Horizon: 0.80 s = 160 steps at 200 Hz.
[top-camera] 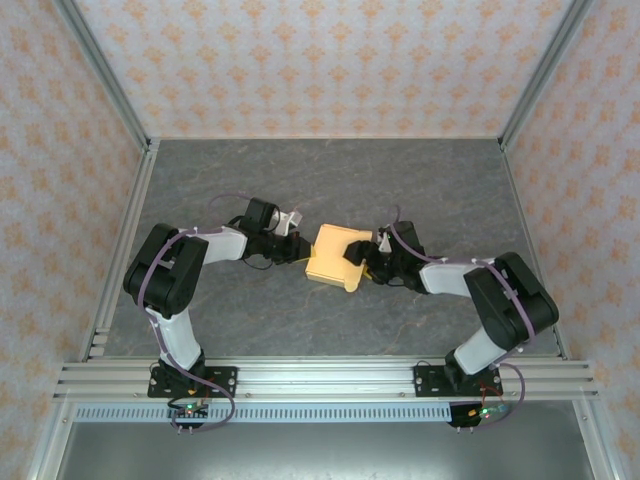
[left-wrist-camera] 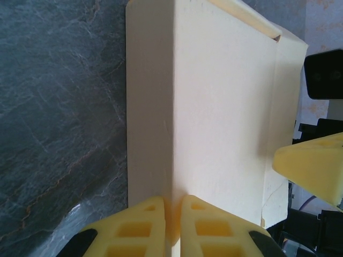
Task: Fold the paper box
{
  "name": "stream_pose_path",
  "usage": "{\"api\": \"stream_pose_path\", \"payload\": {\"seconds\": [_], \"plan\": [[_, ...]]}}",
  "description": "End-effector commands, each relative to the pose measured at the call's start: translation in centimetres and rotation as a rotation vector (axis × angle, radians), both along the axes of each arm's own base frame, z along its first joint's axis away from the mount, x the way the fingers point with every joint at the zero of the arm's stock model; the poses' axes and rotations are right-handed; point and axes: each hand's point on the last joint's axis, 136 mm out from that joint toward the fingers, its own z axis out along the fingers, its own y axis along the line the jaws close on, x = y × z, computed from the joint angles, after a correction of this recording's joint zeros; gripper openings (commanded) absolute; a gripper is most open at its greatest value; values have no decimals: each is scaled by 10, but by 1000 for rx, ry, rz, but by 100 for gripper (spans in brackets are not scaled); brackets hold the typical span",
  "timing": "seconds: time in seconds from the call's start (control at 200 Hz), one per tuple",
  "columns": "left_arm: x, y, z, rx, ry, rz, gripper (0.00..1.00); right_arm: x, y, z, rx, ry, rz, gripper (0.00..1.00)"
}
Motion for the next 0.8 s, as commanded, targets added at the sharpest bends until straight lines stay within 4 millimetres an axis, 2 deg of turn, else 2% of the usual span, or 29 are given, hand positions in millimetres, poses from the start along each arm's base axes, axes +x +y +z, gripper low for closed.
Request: {"api": "stream_pose_path", "payload": {"seconds": [0.0,0.375,0.631,0.796], "plan": [[-16,22,-44,116,117,57,10,9,13,2,48,-33,7,71],[-17,25,-48,121,122,57,10,17,36,12,138,-74,20,64],[-17,24,-46,119,120,53,10,20,39,30,168,-136,8,53],[-17,24,-46,121,122,54,10,20,33,32,145,-132,-21,44]]}}
